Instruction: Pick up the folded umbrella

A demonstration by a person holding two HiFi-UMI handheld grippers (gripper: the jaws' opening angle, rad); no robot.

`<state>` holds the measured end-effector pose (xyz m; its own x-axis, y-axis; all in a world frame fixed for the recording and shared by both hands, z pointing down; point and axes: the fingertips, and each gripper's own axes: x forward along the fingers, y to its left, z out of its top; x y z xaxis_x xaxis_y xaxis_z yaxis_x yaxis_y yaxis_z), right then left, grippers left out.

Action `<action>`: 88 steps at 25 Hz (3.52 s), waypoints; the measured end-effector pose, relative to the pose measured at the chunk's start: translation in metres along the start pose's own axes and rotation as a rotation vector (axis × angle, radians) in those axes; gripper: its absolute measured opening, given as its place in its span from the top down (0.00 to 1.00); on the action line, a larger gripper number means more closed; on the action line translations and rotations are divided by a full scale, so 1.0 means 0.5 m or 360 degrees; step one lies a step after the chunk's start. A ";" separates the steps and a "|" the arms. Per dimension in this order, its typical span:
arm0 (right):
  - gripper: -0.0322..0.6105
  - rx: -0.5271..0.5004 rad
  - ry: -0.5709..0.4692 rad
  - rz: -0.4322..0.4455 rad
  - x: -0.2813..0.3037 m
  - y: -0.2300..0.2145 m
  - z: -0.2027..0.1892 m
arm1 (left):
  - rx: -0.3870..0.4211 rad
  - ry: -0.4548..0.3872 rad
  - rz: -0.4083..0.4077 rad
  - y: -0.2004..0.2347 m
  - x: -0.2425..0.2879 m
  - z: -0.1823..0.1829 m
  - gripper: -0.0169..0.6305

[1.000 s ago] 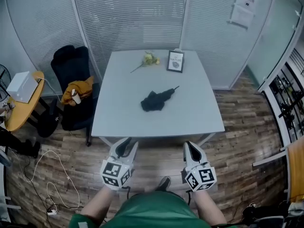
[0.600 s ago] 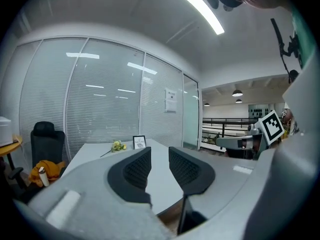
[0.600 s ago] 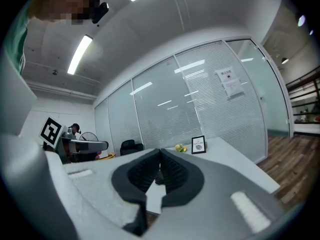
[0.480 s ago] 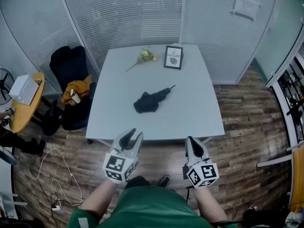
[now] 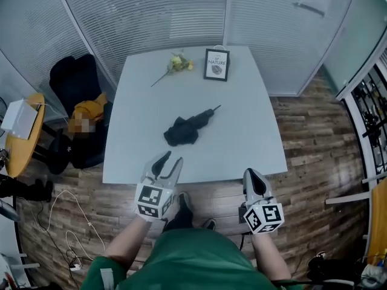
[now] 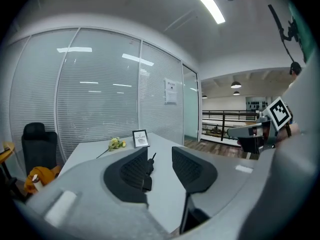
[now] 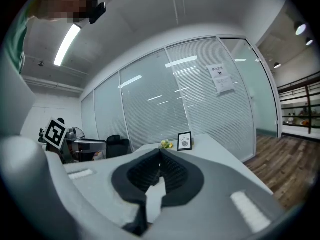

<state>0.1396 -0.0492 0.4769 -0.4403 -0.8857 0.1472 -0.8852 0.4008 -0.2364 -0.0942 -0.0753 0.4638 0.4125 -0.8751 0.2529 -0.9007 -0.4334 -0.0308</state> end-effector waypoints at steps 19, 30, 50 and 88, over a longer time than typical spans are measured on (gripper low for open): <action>0.95 0.0043 0.0215 -0.0199 0.277 -0.027 -0.037 | 0.0223 0.0554 -0.0294 0.173 0.389 -0.127 0.62; 0.95 0.0117 0.0243 -0.0157 0.273 -0.188 -0.029 | 0.0511 0.0958 -0.0278 0.124 0.554 -0.235 0.58; 0.95 0.0188 0.0401 -0.0326 0.158 -0.427 -0.076 | 0.0424 0.1533 -0.0242 0.177 0.665 -0.450 0.49; 0.95 0.0161 0.0385 -0.0216 0.232 -0.177 -0.071 | -0.0480 0.0800 -0.0597 0.145 0.513 -0.267 0.53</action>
<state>0.1616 -0.1793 0.5489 -0.3524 -0.8433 0.4058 -0.9244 0.2461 -0.2915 -0.0721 -0.3027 0.6555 0.6556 -0.4409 0.6130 -0.7383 -0.5446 0.3979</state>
